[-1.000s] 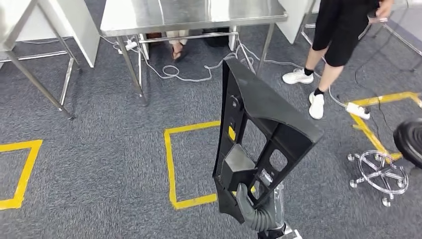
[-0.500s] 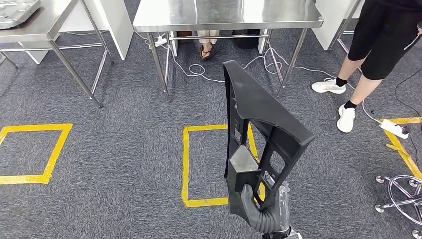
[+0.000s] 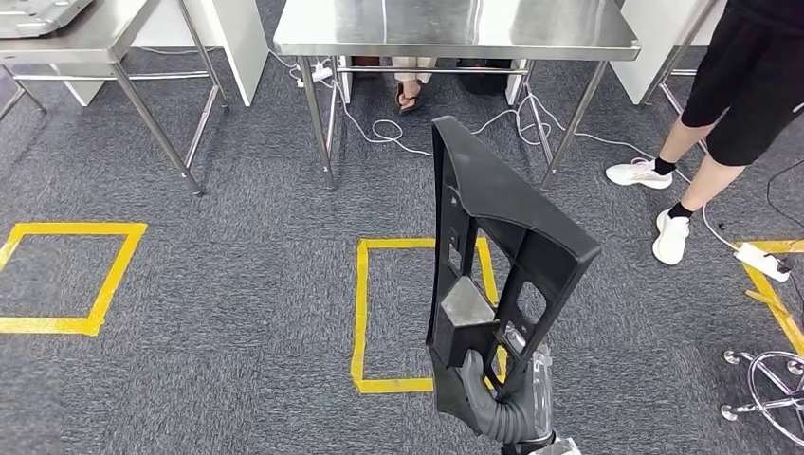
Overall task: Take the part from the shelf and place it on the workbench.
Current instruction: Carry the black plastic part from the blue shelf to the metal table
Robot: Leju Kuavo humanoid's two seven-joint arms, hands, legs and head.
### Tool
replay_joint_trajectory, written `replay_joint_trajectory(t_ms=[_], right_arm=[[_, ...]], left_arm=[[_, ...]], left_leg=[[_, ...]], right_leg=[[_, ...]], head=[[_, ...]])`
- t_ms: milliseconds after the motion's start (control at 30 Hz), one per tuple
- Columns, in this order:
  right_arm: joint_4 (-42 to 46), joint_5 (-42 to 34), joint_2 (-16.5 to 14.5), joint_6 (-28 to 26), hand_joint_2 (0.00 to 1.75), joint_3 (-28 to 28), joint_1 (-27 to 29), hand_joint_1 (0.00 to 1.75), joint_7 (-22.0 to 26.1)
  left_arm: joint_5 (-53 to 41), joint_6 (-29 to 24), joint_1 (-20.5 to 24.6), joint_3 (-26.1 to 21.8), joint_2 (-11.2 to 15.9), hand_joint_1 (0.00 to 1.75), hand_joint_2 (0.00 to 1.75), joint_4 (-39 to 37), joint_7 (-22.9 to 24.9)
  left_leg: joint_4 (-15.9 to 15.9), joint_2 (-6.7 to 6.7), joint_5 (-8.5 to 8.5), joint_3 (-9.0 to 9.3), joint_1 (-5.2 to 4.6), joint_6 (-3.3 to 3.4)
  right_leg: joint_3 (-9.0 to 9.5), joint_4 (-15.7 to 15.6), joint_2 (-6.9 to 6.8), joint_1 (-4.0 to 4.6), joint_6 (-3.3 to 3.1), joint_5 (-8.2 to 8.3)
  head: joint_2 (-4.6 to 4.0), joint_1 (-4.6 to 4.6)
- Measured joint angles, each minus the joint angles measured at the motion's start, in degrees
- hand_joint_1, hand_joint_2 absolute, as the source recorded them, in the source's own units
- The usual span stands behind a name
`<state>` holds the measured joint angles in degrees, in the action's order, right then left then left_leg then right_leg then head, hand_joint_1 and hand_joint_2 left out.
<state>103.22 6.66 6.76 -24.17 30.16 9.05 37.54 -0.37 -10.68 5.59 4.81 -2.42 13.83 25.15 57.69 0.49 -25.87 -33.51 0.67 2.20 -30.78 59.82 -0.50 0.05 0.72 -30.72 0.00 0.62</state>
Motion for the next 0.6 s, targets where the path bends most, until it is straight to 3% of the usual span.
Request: replay_joint_trajectory(t_ms=[100, 133, 167, 200, 233, 300, 367, 467, 533, 600], right_arm=[[0.0, 0.0, 0.4, -0.4, 1.75, -0.1, 0.3, 1.75, 0.1], [0.0, 0.0, 0.5, -0.5, 1.75, -0.1, 0.4, 1.75, 0.1], [0.0, 0.0, 0.6, -0.6, 1.75, -0.1, 0.6, 1.75, 0.1], [0.0, 0.0, 0.6, -0.6, 1.75, -0.1, 0.6, 1.75, 0.1], [0.0, 0.1, 0.6, -0.6, 1.75, -0.1, 0.6, 1.75, 0.0], [0.1, 0.2, 0.6, -0.7, 1.75, -0.1, 0.6, 1.75, -0.2], [0.1, 0.3, 0.6, -0.7, 1.75, 0.0, 0.6, 1.75, -0.4], [0.1, 0.4, 0.6, -0.7, 1.75, -0.1, 0.6, 1.75, -0.6], [0.1, 0.4, 0.5, -0.7, 1.75, -0.1, 0.5, 1.75, -0.6], [0.1, 0.4, 0.5, -0.7, 1.75, -0.1, 0.5, 1.75, -0.6]], left_arm=[[-0.1, 0.1, 0.1, 0.0, 0.0, 0.0, 1.75, 0.0, 0.0], [-0.1, 0.1, 0.1, 0.0, 0.0, 0.0, 1.75, 0.0, 0.0], [-0.1, 0.2, 0.0, 0.0, 0.0, 0.0, 1.75, 0.0, 0.0], [-0.1, 0.2, 0.0, 0.0, -0.1, 0.0, 1.75, 0.0, 0.0], [-0.1, 0.2, 0.0, 0.0, -0.1, 0.0, 1.75, 0.0, 0.0], [-0.1, 0.1, 0.1, 0.0, -0.2, 0.0, 1.75, 0.0, 0.0], [-0.1, 0.0, 0.1, 0.0, -0.2, 0.0, 1.75, 0.0, 0.0], [-0.1, 0.0, 0.1, 0.0, -0.2, 0.0, 1.75, 0.0, 0.0], [-0.1, 0.0, 0.1, 0.0, -0.2, 0.0, 1.75, 0.0, 0.0], [-0.1, 0.0, 0.0, 0.0, -0.3, 0.0, 1.75, 0.0, 0.0]], left_leg=[[-0.1, -0.27, -0.05, 0.2, 0.12, 0.48], [-0.1, -0.42, -0.09, 0.22, 0.1, 0.49], [-0.1, -0.59, -0.14, 0.28, 0.11, 0.47], [-0.1, -0.78, -0.2, 0.39, 0.12, 0.39], [-0.1, -0.99, -0.29, 0.55, 0.15, 0.25], [0.0, -1.32, -0.61, 0.83, -0.04, -0.26], [0.1, -1.47, -0.87, 0.89, -0.23, -0.9], [0.6, -1.35, -1.42, 0.69, 0.25, -1.84], [4.6, -1.1, -3.71, -1.07, 0.48, -2.32], [11.8, -0.96, -6.84, -4.74, 0.52, -2.67]], right_leg=[[-5.71, 10.9, 0.18, -0.32, -0.27, -4.27], [-7.26, 13.4, 0.19, -0.46, -0.07, -4.82], [-7.78, 13.9, 0.2, -0.57, 0.35, -4.41], [-7.15, 12.1, 0.21, -0.72, 0.91, -3.13], [-5.55, 8.3, 0.23, -0.92, 1.48, -1.26], [-2.2, 0.7, 0.37, -1.19, 1.92, 1.89], [-1.01, -2.0, 0.5, -1.07, 1.21, 2.83], [-0.74, -2.2, 0.52, -1.17, -0.23, 3.07], [-0.4, -2.3, 0.5, -1.42, -1.0, 3.09], [-0.15, -2.3, 0.46, -1.2, -1.55, 2.85]], head=[[0.0, 0.38], [0.0, 0.38], [0.0, 0.41], [0.0, 0.43], [0.0, 0.44], [0.0, 0.51], [0.0, 0.47], [0.0, 0.39], [0.0, 0.2], [0.0, 0.06]])
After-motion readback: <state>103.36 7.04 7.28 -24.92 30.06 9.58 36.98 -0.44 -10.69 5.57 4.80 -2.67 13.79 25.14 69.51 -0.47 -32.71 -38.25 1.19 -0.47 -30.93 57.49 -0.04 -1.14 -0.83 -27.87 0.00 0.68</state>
